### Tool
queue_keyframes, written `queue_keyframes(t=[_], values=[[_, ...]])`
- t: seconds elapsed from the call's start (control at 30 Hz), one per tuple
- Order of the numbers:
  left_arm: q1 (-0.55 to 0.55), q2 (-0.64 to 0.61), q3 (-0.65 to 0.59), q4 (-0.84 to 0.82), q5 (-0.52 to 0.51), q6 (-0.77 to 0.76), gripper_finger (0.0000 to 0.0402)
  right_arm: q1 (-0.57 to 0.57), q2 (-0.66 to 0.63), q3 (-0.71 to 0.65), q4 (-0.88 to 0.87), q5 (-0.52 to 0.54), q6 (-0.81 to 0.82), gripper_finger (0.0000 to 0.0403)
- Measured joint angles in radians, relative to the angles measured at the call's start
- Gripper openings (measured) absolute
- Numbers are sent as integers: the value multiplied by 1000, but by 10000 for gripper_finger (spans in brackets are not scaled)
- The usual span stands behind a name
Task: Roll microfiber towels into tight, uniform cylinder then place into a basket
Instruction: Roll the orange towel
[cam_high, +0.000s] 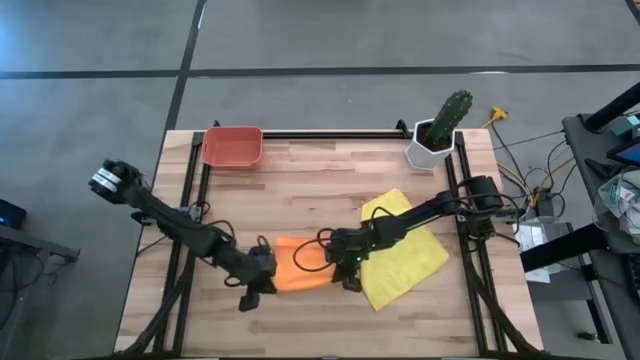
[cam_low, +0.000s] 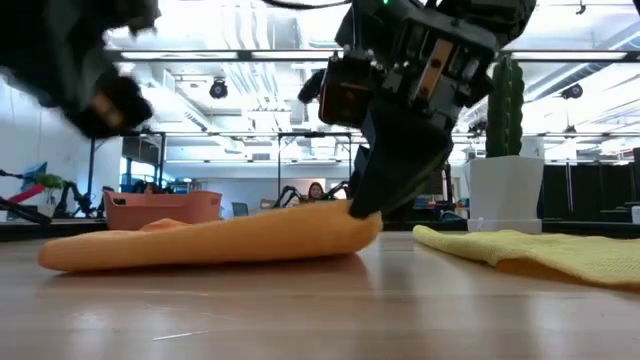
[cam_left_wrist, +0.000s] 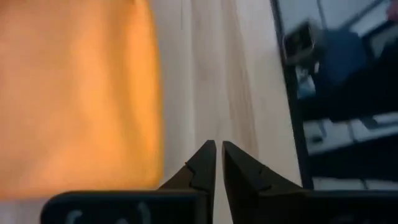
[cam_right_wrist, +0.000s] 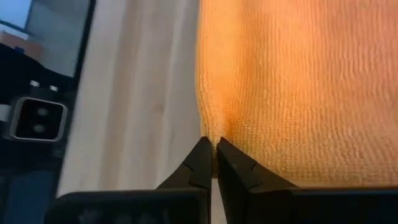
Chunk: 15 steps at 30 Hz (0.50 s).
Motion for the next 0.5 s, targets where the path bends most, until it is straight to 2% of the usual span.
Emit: queue_keyframes(t=[0.1,0.17,0.27,0.5], values=[[-6,-47,-10,1,-81,124,16,-2,-18,0,4,0,22,9],[-6,-53,-27,4,-93,176,26,-4,-28,0,3,1,25,9],[-1,-38,-64,24,-75,176,54,-7,-34,1,3,2,25,9],[-2,81,-98,211,-45,127,152,-17,-32,1,-3,12,59,9]])
